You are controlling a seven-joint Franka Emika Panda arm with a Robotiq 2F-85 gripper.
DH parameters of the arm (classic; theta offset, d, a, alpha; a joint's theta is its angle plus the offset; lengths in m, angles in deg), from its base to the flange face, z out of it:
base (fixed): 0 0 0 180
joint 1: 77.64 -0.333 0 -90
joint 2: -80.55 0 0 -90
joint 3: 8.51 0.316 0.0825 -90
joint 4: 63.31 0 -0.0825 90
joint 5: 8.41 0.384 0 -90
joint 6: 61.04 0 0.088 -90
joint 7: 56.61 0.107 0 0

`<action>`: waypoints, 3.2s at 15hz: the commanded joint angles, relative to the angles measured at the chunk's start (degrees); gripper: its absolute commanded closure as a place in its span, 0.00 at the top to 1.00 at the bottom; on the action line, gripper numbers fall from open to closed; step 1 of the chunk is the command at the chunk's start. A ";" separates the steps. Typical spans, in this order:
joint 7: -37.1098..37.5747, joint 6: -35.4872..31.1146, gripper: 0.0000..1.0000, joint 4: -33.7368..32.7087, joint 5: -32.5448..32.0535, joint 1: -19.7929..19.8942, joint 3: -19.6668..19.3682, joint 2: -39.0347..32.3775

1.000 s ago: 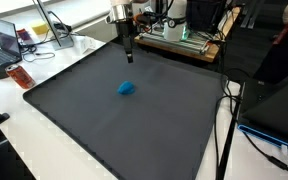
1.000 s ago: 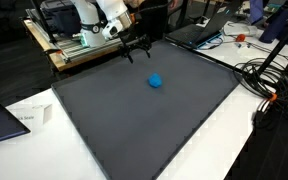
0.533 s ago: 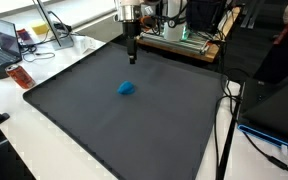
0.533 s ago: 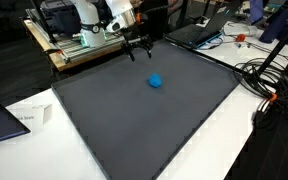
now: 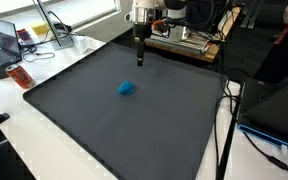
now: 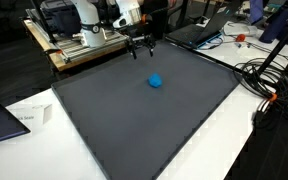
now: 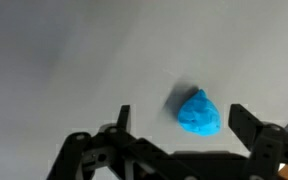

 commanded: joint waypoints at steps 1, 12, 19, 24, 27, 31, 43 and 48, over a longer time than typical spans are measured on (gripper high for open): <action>6.97 -6.07 1.00 4.10 -10.88 -5.72 -6.30 -1.55; -15.00 -9.84 1.00 1.05 -5.76 -50.98 -45.53 -11.19; -19.45 0.54 1.00 -5.50 -5.11 -82.54 -74.47 -20.47; -7.93 23.66 1.00 -12.04 -21.02 -99.06 -92.92 -31.60; -3.78 37.08 1.00 -18.01 -31.35 -102.50 -97.80 -33.65; -4.54 53.43 1.00 -28.05 -40.79 -101.11 -97.45 -32.09; -20.16 70.84 1.00 -47.81 -52.64 -67.49 -64.59 -19.27; -25.16 72.99 1.00 -53.44 -51.63 -45.14 -45.41 -19.69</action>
